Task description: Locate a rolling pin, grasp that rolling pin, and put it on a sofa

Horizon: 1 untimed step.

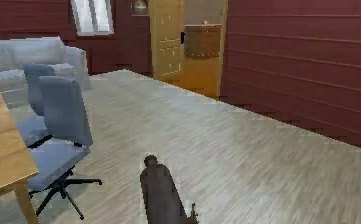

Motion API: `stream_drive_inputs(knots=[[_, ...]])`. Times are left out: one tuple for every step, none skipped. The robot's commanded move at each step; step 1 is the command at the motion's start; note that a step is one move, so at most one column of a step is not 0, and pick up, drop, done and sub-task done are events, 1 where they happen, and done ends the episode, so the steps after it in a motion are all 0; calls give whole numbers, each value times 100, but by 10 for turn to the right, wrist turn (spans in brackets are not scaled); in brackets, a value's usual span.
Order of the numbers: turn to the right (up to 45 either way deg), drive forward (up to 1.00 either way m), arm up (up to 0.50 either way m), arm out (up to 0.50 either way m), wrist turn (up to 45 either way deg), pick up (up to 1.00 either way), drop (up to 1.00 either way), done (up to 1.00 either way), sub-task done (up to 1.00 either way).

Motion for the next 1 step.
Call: stream_drive_inputs(knots=[[-30,0,0,0,0,0,0,0,0]])
